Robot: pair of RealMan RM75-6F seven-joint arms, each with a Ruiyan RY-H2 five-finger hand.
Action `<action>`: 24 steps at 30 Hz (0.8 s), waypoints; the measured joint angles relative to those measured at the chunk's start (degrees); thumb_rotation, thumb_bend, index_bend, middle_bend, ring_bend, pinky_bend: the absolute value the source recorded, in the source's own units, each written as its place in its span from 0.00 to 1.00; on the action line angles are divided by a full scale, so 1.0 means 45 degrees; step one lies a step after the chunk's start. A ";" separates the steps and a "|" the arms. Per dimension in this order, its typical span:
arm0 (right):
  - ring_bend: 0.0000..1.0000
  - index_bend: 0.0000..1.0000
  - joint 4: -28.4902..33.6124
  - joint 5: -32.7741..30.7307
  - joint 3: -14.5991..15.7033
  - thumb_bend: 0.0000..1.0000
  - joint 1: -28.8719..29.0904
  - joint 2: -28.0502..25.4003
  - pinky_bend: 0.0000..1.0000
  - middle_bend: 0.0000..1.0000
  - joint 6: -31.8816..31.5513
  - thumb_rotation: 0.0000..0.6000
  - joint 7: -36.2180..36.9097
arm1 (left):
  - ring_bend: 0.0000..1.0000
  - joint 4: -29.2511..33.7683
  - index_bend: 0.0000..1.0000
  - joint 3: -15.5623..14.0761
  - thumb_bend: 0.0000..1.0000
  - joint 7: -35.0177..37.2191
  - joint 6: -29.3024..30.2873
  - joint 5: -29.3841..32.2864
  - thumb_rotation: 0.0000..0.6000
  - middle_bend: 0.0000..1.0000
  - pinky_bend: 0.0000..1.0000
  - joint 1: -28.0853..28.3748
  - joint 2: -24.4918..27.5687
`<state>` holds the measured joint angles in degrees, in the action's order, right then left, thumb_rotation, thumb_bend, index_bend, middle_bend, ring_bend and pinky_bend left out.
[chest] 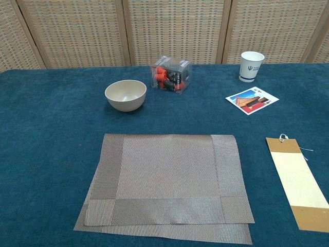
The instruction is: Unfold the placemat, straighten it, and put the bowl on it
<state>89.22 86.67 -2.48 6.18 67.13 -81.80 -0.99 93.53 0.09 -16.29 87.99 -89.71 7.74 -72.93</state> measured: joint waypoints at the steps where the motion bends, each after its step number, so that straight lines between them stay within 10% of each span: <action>1: 0.00 0.01 0.0005 -0.0003 -0.0004 0.09 0.0002 -0.0007 0.00 0.00 0.0000 1.00 0.0020 | 0.00 -0.0009 0.00 -0.0001 0.00 -0.0023 -0.0019 -0.0026 1.00 0.00 0.00 0.0005 -0.0022; 15: 0.00 0.01 0.0206 0.0033 0.0000 0.09 0.0001 -0.0143 0.00 0.00 -0.0031 1.00 0.0098 | 0.00 -0.0255 0.00 -0.0083 0.01 -0.0035 -0.0335 -0.0163 1.00 0.00 0.00 0.0046 -0.0208; 24: 0.00 0.01 0.0179 -0.0026 0.0007 0.09 0.0033 -0.0128 0.00 0.00 0.0069 1.00 0.0085 | 0.00 -0.1196 0.44 -0.0527 0.13 0.0321 -0.1072 -0.0920 1.00 0.00 0.00 0.0418 -0.1051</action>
<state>90.03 86.56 -2.45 6.33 66.55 -81.49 -0.61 88.15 -2.28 -14.84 83.16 -93.85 9.62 -77.66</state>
